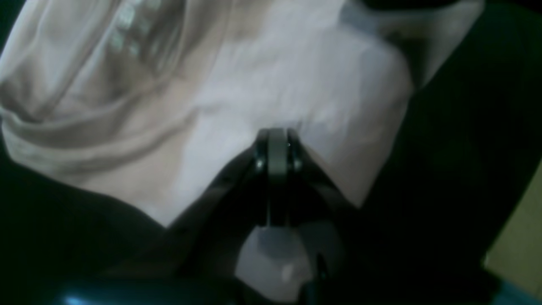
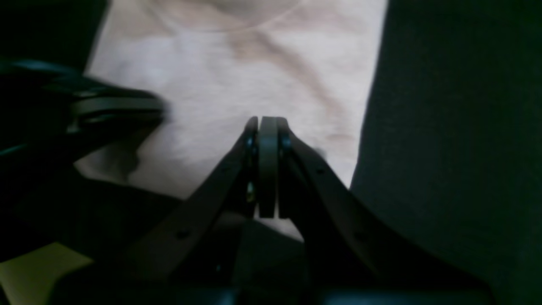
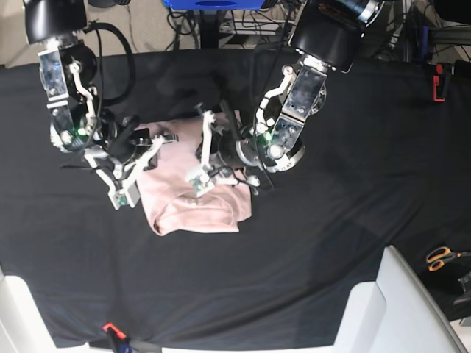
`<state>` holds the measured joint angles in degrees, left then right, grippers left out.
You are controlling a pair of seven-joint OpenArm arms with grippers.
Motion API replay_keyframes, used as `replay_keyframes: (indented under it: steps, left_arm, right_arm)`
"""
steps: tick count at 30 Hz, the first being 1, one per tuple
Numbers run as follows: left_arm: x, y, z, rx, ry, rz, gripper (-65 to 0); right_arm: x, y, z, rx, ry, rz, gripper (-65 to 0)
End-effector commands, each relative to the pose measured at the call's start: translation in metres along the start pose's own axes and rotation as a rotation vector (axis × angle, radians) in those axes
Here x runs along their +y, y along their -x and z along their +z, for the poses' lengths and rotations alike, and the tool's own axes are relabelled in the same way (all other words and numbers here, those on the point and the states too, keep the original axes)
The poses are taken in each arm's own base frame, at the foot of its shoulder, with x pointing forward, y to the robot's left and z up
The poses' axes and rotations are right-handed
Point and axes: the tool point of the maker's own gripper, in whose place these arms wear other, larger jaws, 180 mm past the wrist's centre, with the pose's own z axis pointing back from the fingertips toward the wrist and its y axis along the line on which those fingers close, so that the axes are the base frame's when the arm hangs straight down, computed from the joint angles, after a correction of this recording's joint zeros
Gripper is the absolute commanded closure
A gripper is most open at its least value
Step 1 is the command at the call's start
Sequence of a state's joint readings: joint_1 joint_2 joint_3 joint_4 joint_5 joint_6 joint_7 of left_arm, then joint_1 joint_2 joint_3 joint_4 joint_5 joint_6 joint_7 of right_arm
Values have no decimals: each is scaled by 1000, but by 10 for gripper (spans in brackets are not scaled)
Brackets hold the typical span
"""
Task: Fold the T-shirt properly
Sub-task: 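Tuck the shirt's edges with both grippers, then raise the left gripper, then press and smooth the folded shirt's edge with the right gripper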
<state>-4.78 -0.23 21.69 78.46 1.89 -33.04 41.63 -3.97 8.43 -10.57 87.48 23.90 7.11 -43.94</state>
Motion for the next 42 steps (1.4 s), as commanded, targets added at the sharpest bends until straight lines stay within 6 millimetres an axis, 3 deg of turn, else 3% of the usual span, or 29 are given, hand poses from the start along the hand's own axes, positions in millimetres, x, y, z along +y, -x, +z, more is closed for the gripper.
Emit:
replay_keyframes:
  steps: [1, 4, 8, 12, 15, 23, 30, 33, 35, 39, 42]
  left_arm:
    - [5, -9, 2, -27, -5, -11, 0]
    - [-1, 14, -6, 41, 23, -29, 0]
    - [-3, 26, -10, 74, 36, -29, 0]
    - [9, 14, -9, 58, 17, -46, 0]
    - [22, -2, -5, 32, -8, -62, 0]
    - [61, -32, 6, -9, -81, -98, 0]
    - [100, -30, 23, -18, -161, -44, 0]
    - [120, 3, 31, 80, -247, -74, 0]
    - [129, 46, 39, 187, -326, -81, 0]
    - [133, 113, 64, 266, -383, 34, 0]
    - [129, 149, 90, 255, -408, 165, 0]
  right_arm:
    - [1, -10, 0, -27, -10, -1, -5]
    - [-3, 0, -7, -23, -5, -22, -5]
    - [-7, 12, -14, -24, 1, -45, -5]
    - [-9, 25, -22, 11, -21, -102, -5]
    - [-8, 21, -22, 4, -32, -116, -3]
    - [12, -37, 6, -113, -70, -34, -5]
    - [-5, -72, -10, -111, -41, -24, -8]
    - [-14, -83, -16, -103, -28, -29, -8]
    - [-5, -91, -20, -100, -54, 20, -8]
    - [14, -98, -27, -85, -103, 118, -8]
    - [17, -103, -35, -85, -107, 135, -8]
